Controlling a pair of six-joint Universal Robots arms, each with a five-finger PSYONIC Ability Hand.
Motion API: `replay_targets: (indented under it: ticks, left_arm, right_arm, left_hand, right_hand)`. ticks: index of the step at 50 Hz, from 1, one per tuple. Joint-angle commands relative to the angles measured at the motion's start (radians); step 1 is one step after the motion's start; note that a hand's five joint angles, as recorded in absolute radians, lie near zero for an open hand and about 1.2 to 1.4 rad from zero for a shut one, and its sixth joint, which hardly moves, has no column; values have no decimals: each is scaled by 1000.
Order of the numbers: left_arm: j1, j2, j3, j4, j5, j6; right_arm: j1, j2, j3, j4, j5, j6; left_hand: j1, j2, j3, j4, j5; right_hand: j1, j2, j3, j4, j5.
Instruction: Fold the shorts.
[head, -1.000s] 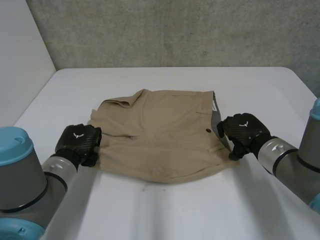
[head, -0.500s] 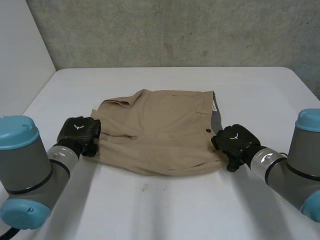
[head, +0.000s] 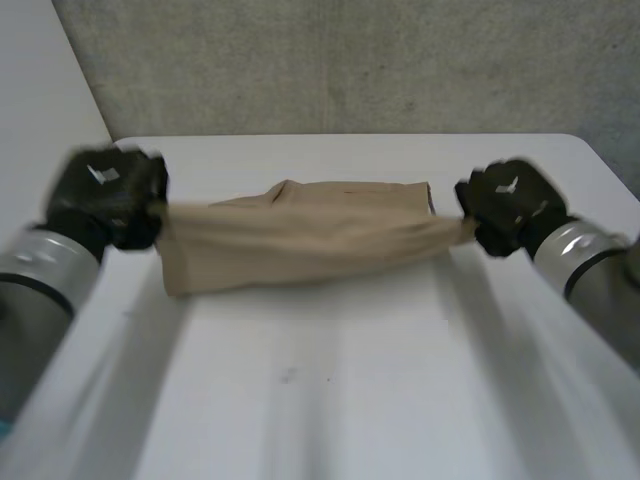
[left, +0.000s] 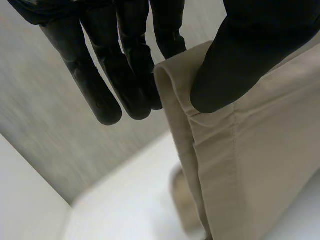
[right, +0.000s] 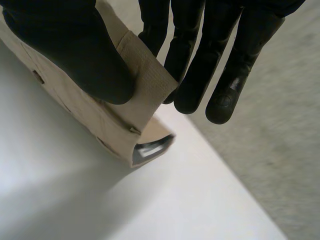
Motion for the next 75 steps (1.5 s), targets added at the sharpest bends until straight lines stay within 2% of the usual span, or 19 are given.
replay_targets:
  ticks: [1, 2, 3, 9, 14, 17, 22, 24, 28, 31, 37, 42, 52, 53, 55, 56, 62, 63, 75]
  left_arm:
    - [-4, 252, 24, -140, 2, 4]
    - [-4, 252, 24, -140, 2, 4]
    - [-4, 297, 16, -224, 4, 12]
    - [-9, 329, -48, -431, 7, 49]
    - [-11, 339, -113, -582, 24, 121]
    - [-11, 373, -131, -678, 46, 138]
    - [-11, 428, -133, -746, 118, 138]
    - [-9, 433, -133, -742, 132, 138]
    - [8, 407, -131, -663, 145, 139]
    - [23, 350, -134, -542, 148, 139]
    - [22, 185, -113, -292, 148, 144]
    - [8, -59, 5, -81, 132, 145]
    - [-52, -530, 413, -17, 116, 159]
    - [-55, -603, 486, -17, 106, 171]
    - [-57, -638, 519, -13, 102, 181]
    - [-57, -737, 617, -7, 91, 216]
    - [-58, -880, 774, 26, 63, 270]
    - [-57, -953, 855, 59, 54, 286]
    - [-58, -1029, 892, 282, 62, 288]
  right_arm:
    - [-1, -126, -64, 217, 26, 34]
    - [-1, -143, -64, 275, 26, 28]
    - [-2, -146, -64, 298, 26, 25]
    - [-8, -157, -35, 426, 22, -39]
    - [-13, -242, 45, 655, 12, -252]
    - [-19, -295, 68, 751, -8, -320]
    - [-86, -378, 91, 828, -105, -365]
    - [-143, -381, 103, 828, -180, -372]
    - [-221, -366, 109, 826, -263, -386]
    - [-243, -260, 96, 785, -286, -369]
    - [-200, -50, -7, 677, -202, -270]
    - [-149, 79, -121, 613, -128, -213]
    - [-71, 289, -325, 441, -74, -89]
    - [-53, 320, -358, 411, -48, -63]
    - [-36, 345, -387, 381, -13, -44]
    - [-22, 368, -412, 349, 28, -30]
    - [16, 447, -472, 233, 137, -30]
    - [24, 467, -484, 205, 160, -32]
    - [78, 538, -486, -20, 257, -117]
  left_hand:
    - [294, 204, 210, 202, 251]
    - [294, 204, 210, 202, 251]
    - [294, 204, 210, 202, 251]
    - [294, 204, 210, 202, 251]
    - [294, 204, 210, 202, 251]
    - [294, 204, 210, 202, 251]
    - [294, 204, 210, 202, 251]
    - [294, 204, 210, 202, 251]
    - [294, 204, 210, 202, 251]
    - [294, 204, 210, 202, 251]
    - [294, 204, 210, 202, 251]
    - [294, 204, 210, 202, 251]
    - [294, 204, 210, 202, 251]
    - [294, 204, 210, 202, 251]
    - [294, 204, 210, 202, 251]
    - [294, 204, 210, 202, 251]
    - [294, 204, 210, 202, 251]
    - [294, 204, 210, 202, 251]
    - [294, 204, 210, 202, 251]
  right_hand:
    - [456, 224, 224, 206, 245]
    - [456, 224, 224, 206, 245]
    - [456, 224, 224, 206, 245]
    - [456, 224, 224, 206, 245]
    - [456, 224, 224, 206, 245]
    - [456, 224, 224, 206, 245]
    - [456, 224, 224, 206, 245]
    - [456, 224, 224, 206, 245]
    - [456, 224, 224, 206, 245]
    - [456, 224, 224, 206, 245]
    - [456, 224, 224, 206, 245]
    - [456, 224, 224, 206, 245]
    - [456, 224, 224, 206, 245]
    - [456, 224, 224, 206, 245]
    - [456, 224, 224, 206, 245]
    - [456, 224, 224, 206, 245]
    - [456, 224, 224, 206, 245]
    - [456, 224, 224, 206, 245]
    - [456, 224, 224, 206, 245]
